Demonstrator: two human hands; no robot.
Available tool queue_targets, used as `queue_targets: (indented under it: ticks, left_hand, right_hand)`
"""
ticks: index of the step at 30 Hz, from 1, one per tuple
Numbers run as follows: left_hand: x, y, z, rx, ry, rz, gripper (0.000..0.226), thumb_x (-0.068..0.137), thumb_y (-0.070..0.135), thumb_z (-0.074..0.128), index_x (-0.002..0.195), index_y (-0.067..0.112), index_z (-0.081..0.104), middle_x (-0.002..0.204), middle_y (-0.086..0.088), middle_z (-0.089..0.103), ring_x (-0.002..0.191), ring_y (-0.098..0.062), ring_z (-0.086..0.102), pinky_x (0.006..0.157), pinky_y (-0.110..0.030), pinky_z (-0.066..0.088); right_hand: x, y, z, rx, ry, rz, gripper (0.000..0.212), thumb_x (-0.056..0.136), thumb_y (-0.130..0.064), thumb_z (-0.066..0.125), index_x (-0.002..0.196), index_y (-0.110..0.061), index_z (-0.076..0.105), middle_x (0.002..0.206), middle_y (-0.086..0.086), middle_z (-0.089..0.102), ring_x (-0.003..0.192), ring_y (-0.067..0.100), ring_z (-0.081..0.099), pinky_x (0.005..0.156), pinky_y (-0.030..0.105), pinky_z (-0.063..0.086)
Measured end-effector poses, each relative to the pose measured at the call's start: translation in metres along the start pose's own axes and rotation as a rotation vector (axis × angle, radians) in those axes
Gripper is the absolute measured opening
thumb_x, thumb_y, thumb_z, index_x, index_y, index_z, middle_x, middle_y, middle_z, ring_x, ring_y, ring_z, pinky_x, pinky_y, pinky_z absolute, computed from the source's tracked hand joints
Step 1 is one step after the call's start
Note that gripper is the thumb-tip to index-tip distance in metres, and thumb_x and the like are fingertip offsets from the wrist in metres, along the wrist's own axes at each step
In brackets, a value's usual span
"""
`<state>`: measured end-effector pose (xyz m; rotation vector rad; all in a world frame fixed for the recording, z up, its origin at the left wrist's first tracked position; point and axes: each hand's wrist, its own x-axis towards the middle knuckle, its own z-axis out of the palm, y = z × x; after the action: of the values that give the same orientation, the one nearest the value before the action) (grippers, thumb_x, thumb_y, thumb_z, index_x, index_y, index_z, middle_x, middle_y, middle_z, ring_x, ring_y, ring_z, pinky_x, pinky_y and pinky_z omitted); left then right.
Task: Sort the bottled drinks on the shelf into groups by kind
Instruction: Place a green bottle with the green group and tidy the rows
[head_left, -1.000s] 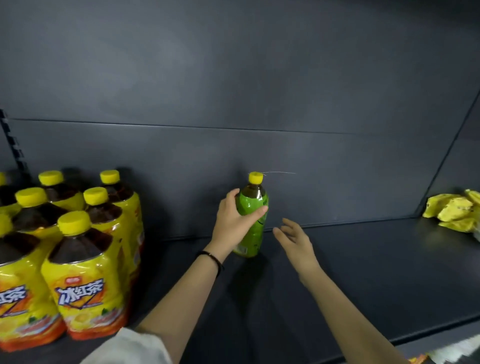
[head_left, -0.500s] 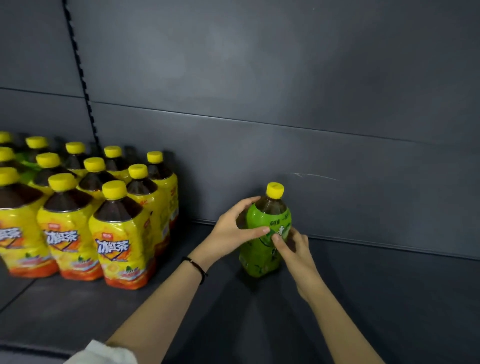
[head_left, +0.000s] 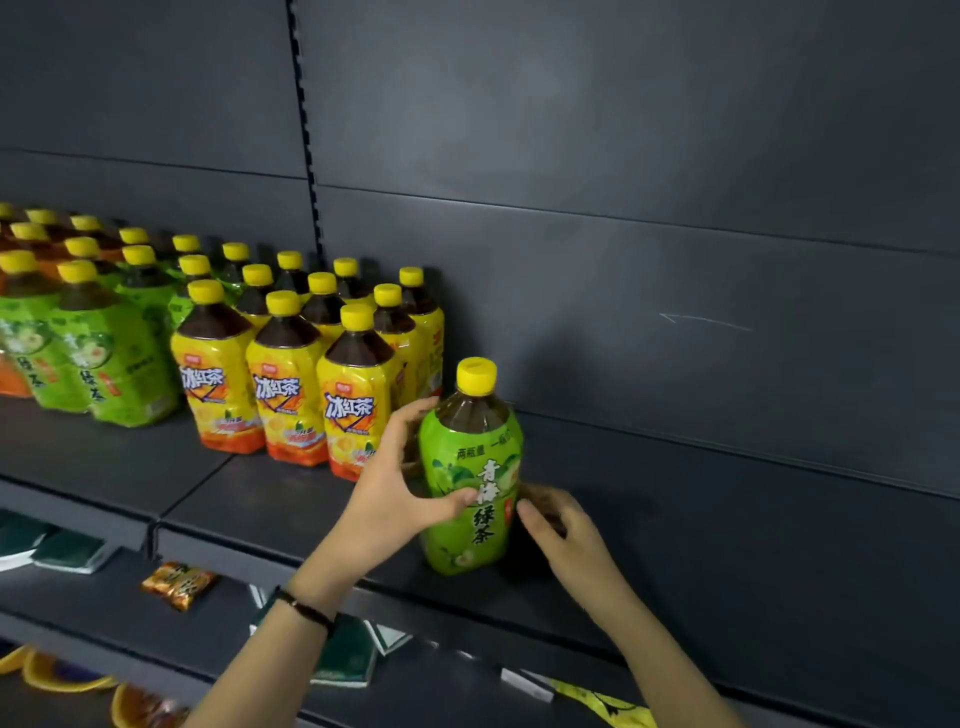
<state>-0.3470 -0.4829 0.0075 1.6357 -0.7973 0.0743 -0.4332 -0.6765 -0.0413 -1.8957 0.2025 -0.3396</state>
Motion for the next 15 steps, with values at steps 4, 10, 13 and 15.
queue_targets:
  ticks: [4, 10, 13, 15]
  left_hand:
    - [-0.021, -0.004, -0.04, -0.003, 0.082, -0.026, 0.079, 0.053, 0.042, 0.084, 0.119, 0.045, 0.041, 0.123, 0.019, 0.056, 0.115, -0.007, 0.057, 0.093, -0.02, 0.048]
    - [-0.042, -0.012, -0.105, 0.057, 0.166, -0.043, 0.083, 0.052, 0.059, 0.083, 0.122, 0.049, 0.04, 0.124, 0.026, 0.053, 0.12, -0.004, 0.053, 0.094, -0.019, 0.046]
    - [-0.047, -0.02, -0.138, 0.05, 0.181, -0.04, 0.085, 0.056, 0.061, 0.081, 0.128, 0.041, 0.04, 0.126, 0.021, 0.054, 0.121, -0.008, 0.054, 0.099, -0.035, 0.046]
    - [-0.048, -0.027, -0.162, 0.047, 0.188, -0.042, 0.084, 0.058, 0.055, 0.082, 0.13, 0.038, 0.041, 0.128, 0.016, 0.055, 0.122, -0.012, 0.054, 0.1, -0.044, 0.046]
  right_hand:
    - [0.006, -0.005, 0.021, -0.101, 0.032, -0.05, 0.024, 0.089, -0.032, 0.064, 0.112, -0.037, 0.058, 0.117, -0.016, 0.057, 0.113, 0.002, 0.053, 0.098, 0.021, 0.043]
    - [0.042, -0.049, 0.082, -0.017, 0.021, -0.113, 0.048, 0.087, -0.03, 0.067, 0.13, -0.034, 0.048, 0.128, -0.012, 0.05, 0.118, 0.008, 0.05, 0.099, 0.028, 0.044]
    - [0.069, -0.07, 0.122, 0.006, 0.01, -0.124, 0.069, 0.083, -0.036, 0.071, 0.142, -0.028, 0.036, 0.141, -0.007, 0.039, 0.128, 0.013, 0.041, 0.107, 0.036, 0.04]
    - [0.082, -0.077, 0.148, 0.026, 0.114, -0.102, 0.078, 0.079, -0.04, 0.074, 0.143, -0.024, 0.032, 0.142, -0.001, 0.038, 0.131, 0.018, 0.039, 0.109, 0.044, 0.038]
